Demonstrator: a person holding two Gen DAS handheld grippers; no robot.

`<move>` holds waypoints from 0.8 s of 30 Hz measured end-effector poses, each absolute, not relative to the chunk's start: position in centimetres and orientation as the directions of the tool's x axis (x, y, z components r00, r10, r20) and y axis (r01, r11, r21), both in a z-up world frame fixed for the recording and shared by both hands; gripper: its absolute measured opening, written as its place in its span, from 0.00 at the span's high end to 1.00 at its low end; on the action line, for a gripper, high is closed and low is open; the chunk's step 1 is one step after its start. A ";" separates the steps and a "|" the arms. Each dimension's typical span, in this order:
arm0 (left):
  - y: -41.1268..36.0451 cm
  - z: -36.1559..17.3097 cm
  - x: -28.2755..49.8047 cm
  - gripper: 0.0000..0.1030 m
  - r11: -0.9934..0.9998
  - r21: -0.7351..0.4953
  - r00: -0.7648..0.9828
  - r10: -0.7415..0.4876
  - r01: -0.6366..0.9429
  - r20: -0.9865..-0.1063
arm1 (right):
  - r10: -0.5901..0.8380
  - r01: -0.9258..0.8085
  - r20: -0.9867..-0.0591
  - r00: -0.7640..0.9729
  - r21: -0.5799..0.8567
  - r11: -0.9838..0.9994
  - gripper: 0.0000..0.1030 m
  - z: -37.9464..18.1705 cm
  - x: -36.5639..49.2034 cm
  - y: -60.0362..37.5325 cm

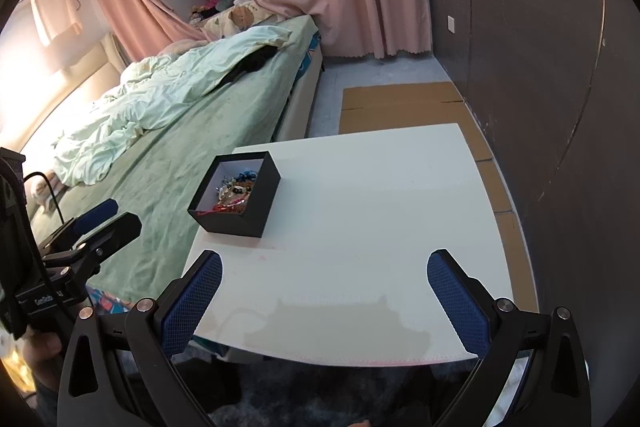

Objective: Organize jewelry

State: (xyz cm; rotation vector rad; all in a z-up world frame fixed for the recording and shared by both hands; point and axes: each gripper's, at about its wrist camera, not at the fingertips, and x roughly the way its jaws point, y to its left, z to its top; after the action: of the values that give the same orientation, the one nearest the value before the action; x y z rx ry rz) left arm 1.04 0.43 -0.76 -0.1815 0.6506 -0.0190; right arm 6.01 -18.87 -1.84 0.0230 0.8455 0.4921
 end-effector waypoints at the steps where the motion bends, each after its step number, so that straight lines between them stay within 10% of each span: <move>1: 0.4 -0.7 1.0 0.00 0.984 -0.174 0.797 -0.074 -0.040 -0.599 | 0.428 -0.409 -0.709 0.561 0.212 0.887 0.00 -1.8 6.0 -18.9; 24: 0.2 -0.7 1.0 0.00 0.984 -0.178 0.803 -0.082 -0.030 -0.590 | 0.423 -0.382 -0.693 0.583 0.226 0.896 0.00 -1.5 6.1 -19.7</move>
State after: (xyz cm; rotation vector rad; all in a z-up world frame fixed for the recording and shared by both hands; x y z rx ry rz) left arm 1.05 0.21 -0.67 -0.1822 0.6385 -0.0281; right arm 6.13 -19.73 -1.49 0.0546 0.8235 0.4700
